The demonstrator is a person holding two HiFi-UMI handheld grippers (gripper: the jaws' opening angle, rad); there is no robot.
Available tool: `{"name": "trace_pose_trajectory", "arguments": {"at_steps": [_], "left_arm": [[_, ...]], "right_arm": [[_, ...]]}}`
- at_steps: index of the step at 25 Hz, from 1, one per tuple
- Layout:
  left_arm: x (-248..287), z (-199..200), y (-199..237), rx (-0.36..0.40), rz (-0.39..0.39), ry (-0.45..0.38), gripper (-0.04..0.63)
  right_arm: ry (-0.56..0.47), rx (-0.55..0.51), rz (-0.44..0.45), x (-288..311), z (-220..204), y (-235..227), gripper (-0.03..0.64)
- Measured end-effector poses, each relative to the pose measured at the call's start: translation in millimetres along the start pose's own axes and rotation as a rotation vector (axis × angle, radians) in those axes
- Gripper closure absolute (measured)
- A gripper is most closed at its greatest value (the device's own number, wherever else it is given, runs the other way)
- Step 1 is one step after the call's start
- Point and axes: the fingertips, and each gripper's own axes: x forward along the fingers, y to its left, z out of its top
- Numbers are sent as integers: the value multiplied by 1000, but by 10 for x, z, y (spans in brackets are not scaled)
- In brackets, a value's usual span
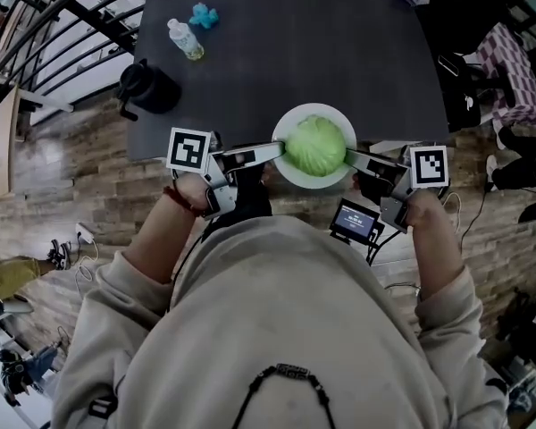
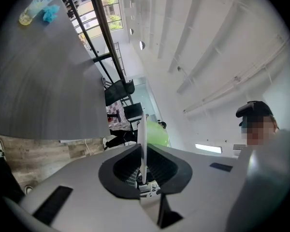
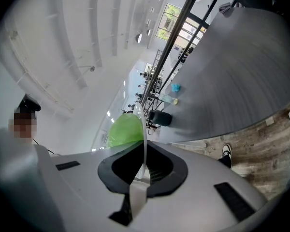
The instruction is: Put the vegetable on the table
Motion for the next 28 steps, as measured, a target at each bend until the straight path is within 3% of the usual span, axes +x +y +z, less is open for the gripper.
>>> {"name": "trace_pose_trajectory", "arguments": {"at_steps": [7, 21, 28], "left_arm": [[-201, 733, 182, -29, 4, 77, 558], [-717, 1777, 549, -74, -52, 31, 558], [-948, 2062, 675, -96, -78, 18, 558]], "right_arm": [[-27, 56, -19, 445, 608, -110, 592], [-26, 56, -84, 1280, 1471, -208, 592], [-31, 55, -109, 1617, 1695, -223, 592]]}}
